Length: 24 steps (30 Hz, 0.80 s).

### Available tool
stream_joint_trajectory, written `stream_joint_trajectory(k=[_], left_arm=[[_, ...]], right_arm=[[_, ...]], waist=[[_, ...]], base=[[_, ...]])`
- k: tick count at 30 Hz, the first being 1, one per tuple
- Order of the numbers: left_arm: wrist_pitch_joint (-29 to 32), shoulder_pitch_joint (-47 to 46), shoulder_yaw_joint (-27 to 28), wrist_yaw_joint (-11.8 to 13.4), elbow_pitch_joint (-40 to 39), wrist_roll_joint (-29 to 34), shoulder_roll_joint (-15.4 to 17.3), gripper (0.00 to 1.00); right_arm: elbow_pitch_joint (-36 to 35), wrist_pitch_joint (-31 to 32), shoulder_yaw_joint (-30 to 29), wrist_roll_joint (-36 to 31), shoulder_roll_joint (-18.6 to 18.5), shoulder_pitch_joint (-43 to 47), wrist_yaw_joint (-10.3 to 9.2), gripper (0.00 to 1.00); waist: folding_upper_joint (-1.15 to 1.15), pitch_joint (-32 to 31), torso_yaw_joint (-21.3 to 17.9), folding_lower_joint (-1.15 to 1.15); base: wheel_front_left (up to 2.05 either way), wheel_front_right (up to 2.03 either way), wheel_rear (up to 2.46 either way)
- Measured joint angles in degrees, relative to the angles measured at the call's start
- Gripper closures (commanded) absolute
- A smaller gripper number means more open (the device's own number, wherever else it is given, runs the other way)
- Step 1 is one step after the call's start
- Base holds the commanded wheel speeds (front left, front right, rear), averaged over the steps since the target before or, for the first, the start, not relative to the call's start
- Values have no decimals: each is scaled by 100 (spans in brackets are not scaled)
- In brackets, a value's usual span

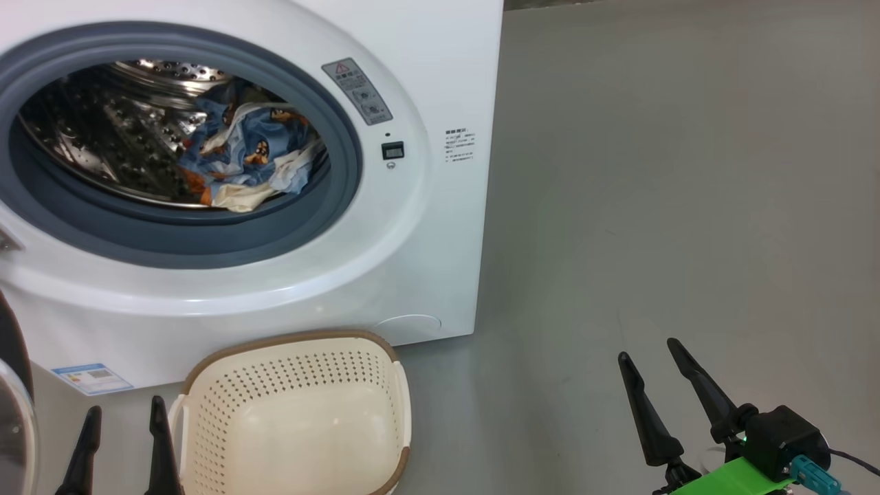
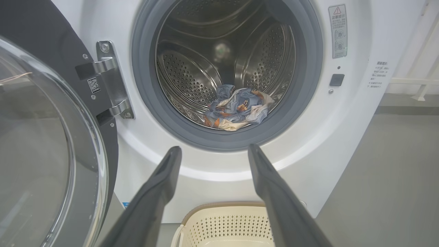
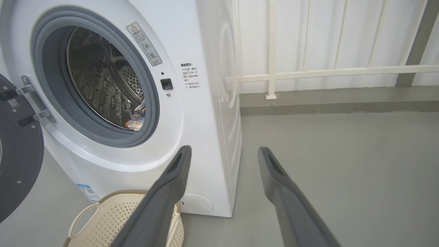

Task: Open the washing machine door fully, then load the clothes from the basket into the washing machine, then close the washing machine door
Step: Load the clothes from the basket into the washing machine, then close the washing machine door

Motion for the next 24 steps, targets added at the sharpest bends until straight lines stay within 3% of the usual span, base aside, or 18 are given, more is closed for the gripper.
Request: stream_joint_trajectory(k=[24], left_arm=[[-4,-4,0,75,-4,52,-69,0]], right_arm=[[35,0,11,1,-2,-2,0,0]], waist=[[0,32,122,0]], base=[[-4,4,0]])
